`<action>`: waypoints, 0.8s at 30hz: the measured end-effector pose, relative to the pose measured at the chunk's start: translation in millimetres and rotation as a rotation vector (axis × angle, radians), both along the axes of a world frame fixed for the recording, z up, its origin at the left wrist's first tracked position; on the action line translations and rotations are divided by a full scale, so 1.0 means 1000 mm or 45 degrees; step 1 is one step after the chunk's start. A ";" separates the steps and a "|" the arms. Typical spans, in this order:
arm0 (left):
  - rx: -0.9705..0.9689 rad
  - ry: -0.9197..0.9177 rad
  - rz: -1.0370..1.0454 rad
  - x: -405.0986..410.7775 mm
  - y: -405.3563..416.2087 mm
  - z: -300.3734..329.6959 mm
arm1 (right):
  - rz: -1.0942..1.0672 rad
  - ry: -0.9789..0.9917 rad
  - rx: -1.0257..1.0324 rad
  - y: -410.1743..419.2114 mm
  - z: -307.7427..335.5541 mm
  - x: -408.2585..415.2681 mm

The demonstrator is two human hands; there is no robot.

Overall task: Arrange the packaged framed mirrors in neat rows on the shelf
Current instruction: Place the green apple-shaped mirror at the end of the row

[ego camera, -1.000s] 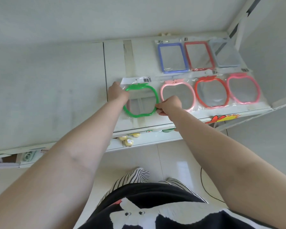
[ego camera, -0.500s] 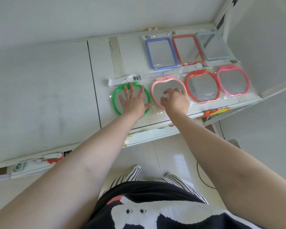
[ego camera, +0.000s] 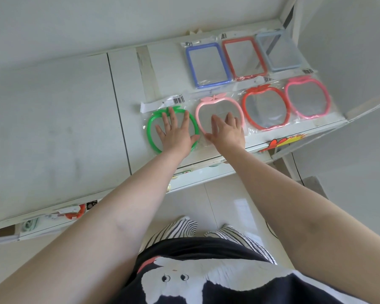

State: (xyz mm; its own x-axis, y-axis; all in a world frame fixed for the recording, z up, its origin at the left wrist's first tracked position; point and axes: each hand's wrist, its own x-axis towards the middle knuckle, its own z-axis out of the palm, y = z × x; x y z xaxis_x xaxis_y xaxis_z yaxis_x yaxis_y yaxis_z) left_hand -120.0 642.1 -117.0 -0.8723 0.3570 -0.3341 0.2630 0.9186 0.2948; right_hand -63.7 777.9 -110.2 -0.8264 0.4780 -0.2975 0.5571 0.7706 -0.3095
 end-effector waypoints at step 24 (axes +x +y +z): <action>0.210 0.102 -0.271 0.015 0.118 0.030 | -0.242 0.146 0.110 0.134 0.039 0.025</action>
